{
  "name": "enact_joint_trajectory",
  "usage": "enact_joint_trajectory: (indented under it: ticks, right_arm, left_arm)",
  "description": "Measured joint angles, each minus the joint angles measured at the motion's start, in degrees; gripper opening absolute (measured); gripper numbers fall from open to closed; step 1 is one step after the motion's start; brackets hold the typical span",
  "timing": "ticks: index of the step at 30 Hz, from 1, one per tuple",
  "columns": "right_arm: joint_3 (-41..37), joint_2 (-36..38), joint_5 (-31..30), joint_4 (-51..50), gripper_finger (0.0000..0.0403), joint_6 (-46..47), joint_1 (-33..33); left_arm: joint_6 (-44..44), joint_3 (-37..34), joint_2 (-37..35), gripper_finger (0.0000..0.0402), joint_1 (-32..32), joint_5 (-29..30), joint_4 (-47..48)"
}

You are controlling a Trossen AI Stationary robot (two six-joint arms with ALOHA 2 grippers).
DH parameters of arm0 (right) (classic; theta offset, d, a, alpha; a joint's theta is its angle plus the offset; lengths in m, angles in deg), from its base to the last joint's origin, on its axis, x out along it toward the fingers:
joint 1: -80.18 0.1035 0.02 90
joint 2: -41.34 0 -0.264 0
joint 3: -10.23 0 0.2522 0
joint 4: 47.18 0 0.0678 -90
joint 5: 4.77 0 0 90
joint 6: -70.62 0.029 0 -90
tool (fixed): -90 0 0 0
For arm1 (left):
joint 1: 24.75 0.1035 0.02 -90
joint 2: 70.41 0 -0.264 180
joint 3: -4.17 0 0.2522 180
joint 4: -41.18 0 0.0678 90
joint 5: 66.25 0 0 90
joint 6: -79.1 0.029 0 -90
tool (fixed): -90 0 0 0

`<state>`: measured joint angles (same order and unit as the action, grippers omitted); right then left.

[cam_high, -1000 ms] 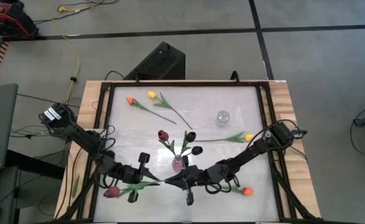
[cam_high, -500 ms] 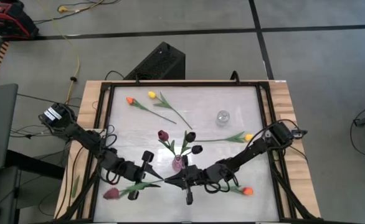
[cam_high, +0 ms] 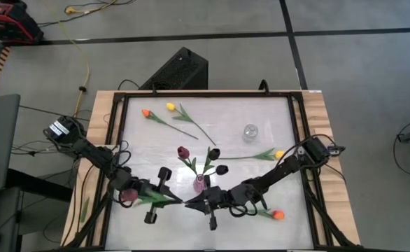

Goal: Sort flowers into vase by color
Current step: Put the red flower into the purple vase

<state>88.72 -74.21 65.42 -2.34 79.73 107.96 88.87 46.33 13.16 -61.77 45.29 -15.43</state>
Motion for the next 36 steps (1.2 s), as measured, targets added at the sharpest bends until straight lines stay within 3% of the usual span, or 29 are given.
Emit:
enact_joint_trajectory:
  ticks: [6, 10, 14, 19, 25, 36]
  right_arm:
    - [0.0, 2.1, 0.2, -2.9, 0.0152, -2.2, 0.4]
    - [0.0, 6.3, 0.5, -16.6, 0.0213, -2.1, 0.6]
    - [0.0, 11.9, 0.5, -33.6, 0.0249, 1.5, 1.7]
    - [0.0, 16.8, -0.3, -53.0, 0.0254, 8.6, 4.1]
    - [0.0, 18.2, -4.9, -62.5, 0.0254, 14.8, 7.1]
    - [0.0, 17.7, -5.8, -62.9, 0.0254, 14.9, 8.2]
  left_arm:
    - [-3.5, 0.0, -1.5, 0.0001, 0.0, 1.0, 0.4]
    - [-5.5, 0.0, -5.6, 0.0, 0.0, 3.3, 3.9]
    - [-9.2, 0.3, -12.6, 0.0, 1.0, 5.8, 16.4]
    - [-15.5, 8.6, -19.2, 0.0, 3.5, 7.5, 41.9]
    - [-24.8, 22.9, -18.2, 0.0, 7.1, 6.6, 72.4]
    - [-24.1, 30.3, -10.8, 0.0, 11.0, 4.6, 77.7]
